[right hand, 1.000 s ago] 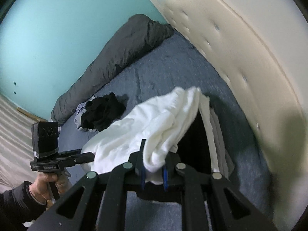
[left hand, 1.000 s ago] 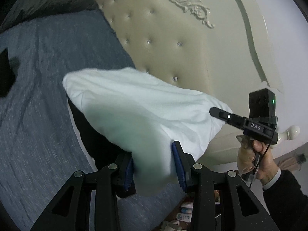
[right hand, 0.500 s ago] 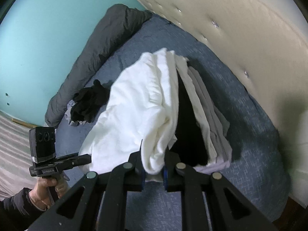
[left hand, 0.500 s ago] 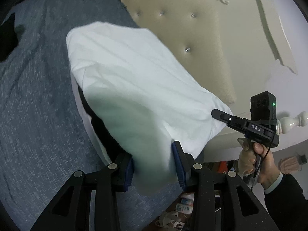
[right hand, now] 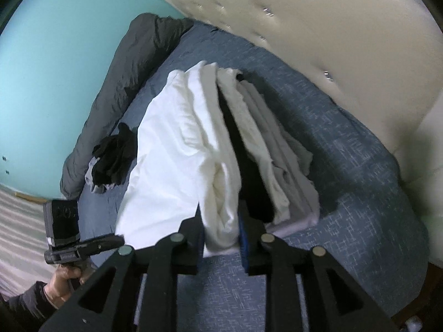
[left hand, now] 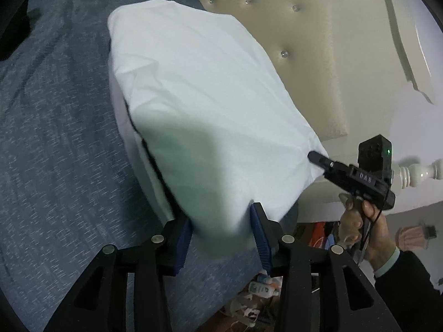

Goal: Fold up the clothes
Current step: 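Carry the folded shirt with both tools toward the headboard and lower it, then open both tools and release the folded shirt onto the clothes stack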

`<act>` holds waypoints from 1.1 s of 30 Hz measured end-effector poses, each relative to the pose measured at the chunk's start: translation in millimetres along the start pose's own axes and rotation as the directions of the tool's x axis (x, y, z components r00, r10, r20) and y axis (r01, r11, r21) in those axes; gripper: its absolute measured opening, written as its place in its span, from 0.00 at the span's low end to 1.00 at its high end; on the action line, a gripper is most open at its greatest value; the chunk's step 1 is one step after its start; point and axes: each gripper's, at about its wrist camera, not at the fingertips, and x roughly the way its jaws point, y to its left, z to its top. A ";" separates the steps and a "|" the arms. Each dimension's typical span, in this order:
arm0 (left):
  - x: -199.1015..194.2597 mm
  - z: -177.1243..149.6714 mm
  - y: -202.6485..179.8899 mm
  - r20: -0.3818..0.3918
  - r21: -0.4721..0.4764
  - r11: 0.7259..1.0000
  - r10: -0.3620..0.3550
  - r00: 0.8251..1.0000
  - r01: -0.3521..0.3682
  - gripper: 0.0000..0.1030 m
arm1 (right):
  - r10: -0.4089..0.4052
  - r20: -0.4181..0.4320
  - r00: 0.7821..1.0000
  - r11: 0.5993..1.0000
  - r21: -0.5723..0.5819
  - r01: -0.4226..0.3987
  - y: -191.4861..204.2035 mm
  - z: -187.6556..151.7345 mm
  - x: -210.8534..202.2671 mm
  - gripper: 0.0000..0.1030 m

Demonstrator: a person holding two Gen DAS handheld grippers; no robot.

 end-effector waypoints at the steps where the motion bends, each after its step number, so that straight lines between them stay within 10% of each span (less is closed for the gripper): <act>1: -6.0 -1.6 0.7 0.004 0.017 1.000 0.017 1.000 -0.017 0.43 | -0.008 0.008 1.000 1.000 0.004 0.008 -1.2 -0.1 -3.3 0.20; 8: -37.5 3.8 -3.4 0.121 0.090 0.989 0.107 0.987 -0.118 0.42 | -0.094 0.132 0.987 0.995 -0.017 0.097 10.1 4.1 -34.5 0.21; 17: -5.2 10.5 -24.1 0.083 0.175 0.979 0.094 0.992 -0.107 0.42 | 0.025 0.120 0.992 0.992 -0.125 -0.010 53.0 14.5 -8.4 0.11; 33: 39.8 -8.1 -19.2 0.058 0.203 0.969 0.132 0.990 -0.141 0.43 | -0.051 0.178 0.983 0.997 0.060 0.041 -13.8 -13.1 31.1 0.00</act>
